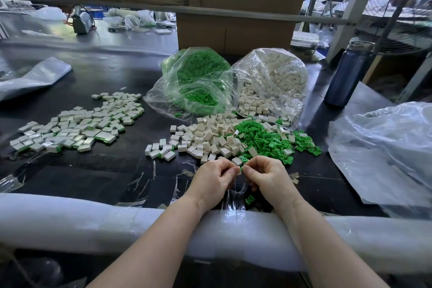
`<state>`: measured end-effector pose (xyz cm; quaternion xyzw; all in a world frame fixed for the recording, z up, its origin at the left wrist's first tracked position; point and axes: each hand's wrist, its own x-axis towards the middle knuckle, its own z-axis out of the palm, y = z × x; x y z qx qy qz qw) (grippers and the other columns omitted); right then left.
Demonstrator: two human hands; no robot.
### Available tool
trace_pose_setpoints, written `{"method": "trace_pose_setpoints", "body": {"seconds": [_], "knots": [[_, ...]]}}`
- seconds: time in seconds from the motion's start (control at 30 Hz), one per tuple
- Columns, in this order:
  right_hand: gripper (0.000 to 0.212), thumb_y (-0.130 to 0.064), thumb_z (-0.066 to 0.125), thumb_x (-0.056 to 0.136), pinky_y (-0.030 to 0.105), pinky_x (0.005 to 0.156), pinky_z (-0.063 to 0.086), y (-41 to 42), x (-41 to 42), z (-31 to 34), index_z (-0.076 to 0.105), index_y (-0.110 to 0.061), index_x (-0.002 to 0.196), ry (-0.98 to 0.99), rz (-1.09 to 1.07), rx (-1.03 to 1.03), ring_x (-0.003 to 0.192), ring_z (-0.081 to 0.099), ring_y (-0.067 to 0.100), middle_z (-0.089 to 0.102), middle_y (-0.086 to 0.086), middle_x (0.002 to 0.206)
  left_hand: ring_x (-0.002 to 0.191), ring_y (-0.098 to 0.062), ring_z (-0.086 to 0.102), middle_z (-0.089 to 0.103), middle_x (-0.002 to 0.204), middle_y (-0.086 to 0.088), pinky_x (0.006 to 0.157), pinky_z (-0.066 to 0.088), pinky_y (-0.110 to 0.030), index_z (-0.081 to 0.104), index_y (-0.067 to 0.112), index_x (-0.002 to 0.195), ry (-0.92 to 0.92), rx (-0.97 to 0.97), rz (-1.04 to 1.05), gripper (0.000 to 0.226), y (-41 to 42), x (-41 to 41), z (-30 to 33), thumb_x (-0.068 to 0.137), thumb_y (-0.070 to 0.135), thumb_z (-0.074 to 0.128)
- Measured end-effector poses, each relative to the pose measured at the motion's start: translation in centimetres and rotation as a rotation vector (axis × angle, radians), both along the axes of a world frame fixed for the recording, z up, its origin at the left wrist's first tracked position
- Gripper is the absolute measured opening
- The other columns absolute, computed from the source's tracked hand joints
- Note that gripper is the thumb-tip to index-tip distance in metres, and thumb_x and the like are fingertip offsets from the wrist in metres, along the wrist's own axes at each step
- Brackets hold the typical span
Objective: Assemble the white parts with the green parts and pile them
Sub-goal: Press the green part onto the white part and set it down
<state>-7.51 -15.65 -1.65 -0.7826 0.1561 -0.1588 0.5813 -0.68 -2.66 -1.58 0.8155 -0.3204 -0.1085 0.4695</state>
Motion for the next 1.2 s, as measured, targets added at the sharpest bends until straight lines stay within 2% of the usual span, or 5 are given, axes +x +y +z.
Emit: {"method": "trace_pose_setpoints", "body": {"seconds": [0.37, 0.57, 0.7, 1.07, 1.2], "knots": [[0.019, -0.007, 0.064, 0.085, 0.021, 0.048, 0.044, 0.1, 0.2, 0.0, 0.062, -0.015, 0.068, -0.021, -0.036, -0.051, 0.046, 0.050, 0.001, 0.057, -0.008, 0.053, 0.077, -0.017, 0.061, 0.063, 0.077, 0.000, 0.079, 0.050, -0.033, 0.068, 0.009, 0.095, 0.019, -0.006, 0.004, 0.019, -0.1, 0.0, 0.2, 0.093, 0.023, 0.054], [0.017, -0.011, 0.065, 0.085, 0.035, 0.063, 0.049, -0.1, 0.7, 0.4, 0.063, -0.015, 0.069, -0.003, -0.055, -0.176, 0.060, 0.054, 0.013, 0.059, -0.002, 0.062, 0.075, -0.014, 0.062, 0.068, 0.084, -0.008, 0.074, 0.050, -0.024, 0.068, 0.006, 0.097, 0.107, -0.038, -0.029, 0.019, -0.3, 0.6, 0.8, 0.093, 0.018, 0.054], [0.017, -0.011, 0.065, 0.085, 0.043, 0.070, 0.051, -0.6, 1.1, 1.1, 0.062, -0.016, 0.070, 0.020, -0.058, -0.188, 0.065, 0.056, 0.018, 0.060, 0.001, 0.066, 0.082, -0.021, 0.062, 0.070, 0.091, -0.015, 0.082, 0.051, -0.035, 0.068, 0.003, 0.099, 0.133, -0.039, -0.035, 0.020, -0.7, 1.3, 1.4, 0.092, 0.018, 0.056], [0.019, -0.010, 0.066, 0.085, 0.027, 0.059, 0.045, -0.1, 1.4, -0.1, 0.063, -0.018, 0.068, -0.038, -0.087, -0.151, 0.054, 0.052, 0.007, 0.059, -0.008, 0.057, 0.086, -0.025, 0.065, 0.070, 0.088, -0.009, 0.086, 0.052, -0.037, 0.069, 0.010, 0.093, 0.107, -0.131, 0.068, 0.010, -0.9, 1.2, -0.2, 0.088, 0.014, 0.061], [0.023, -0.010, 0.067, 0.084, 0.019, 0.054, 0.041, -0.1, 1.2, -0.3, 0.062, -0.020, 0.063, -0.049, -0.077, -0.101, 0.048, 0.049, 0.000, 0.056, -0.011, 0.048, 0.082, -0.016, 0.063, 0.069, 0.087, -0.003, 0.080, 0.049, -0.022, 0.071, 0.009, 0.097, 0.057, -0.133, 0.081, 0.014, -1.0, 1.2, -0.7, 0.088, 0.014, 0.061]]}}
